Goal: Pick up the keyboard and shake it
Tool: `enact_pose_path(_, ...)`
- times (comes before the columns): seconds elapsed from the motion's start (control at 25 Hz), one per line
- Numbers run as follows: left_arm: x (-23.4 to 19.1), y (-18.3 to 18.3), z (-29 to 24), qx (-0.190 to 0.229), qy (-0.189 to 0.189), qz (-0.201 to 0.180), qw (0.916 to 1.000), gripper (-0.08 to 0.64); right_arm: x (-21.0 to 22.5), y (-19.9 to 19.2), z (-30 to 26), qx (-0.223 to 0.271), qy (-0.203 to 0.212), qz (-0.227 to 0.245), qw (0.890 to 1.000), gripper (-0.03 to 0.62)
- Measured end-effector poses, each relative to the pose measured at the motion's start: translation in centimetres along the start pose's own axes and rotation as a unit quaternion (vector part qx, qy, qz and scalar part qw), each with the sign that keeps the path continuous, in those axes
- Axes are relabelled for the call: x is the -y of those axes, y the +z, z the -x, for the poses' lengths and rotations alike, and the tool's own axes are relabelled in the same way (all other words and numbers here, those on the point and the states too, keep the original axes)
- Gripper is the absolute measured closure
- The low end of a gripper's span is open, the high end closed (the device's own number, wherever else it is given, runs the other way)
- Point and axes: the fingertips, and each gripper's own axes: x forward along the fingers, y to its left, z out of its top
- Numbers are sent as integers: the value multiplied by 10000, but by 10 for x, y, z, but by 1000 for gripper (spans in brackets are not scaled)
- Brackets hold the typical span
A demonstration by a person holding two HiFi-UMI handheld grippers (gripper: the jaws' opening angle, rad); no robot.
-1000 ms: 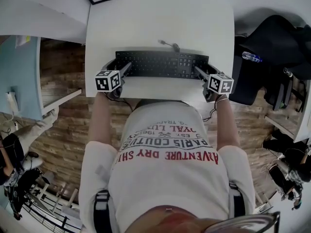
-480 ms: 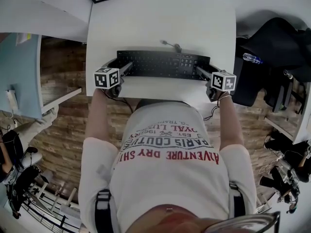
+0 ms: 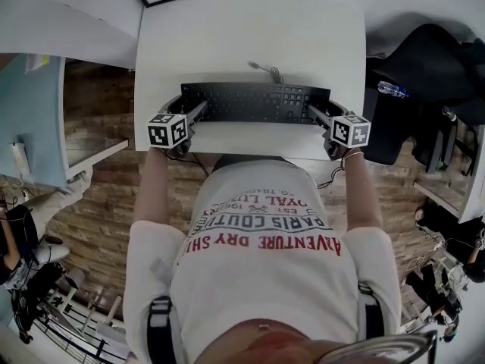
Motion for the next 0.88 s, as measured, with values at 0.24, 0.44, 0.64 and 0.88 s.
enact_pose_path(0.24, 11, 52, 18, 575, 10, -450, 9973, 235, -12, 47, 22, 636, -18, 477, 9968, 298)
enact_pose_path(0.44, 26, 126, 45, 1368, 16, -1069, 9848, 235, -26, 111, 50, 1341, -151, 1184, 9838, 301)
enact_pose_path(0.64, 56, 187, 77, 2223, -30, -1730, 9595, 235, -37, 163, 87, 1993, -330, 1695, 9646, 302)
enact_pose_path(0.88, 84, 221, 107, 2833, -85, -2252, 9322, 235, -52, 198, 129, 2767, -573, 2310, 9310, 302)
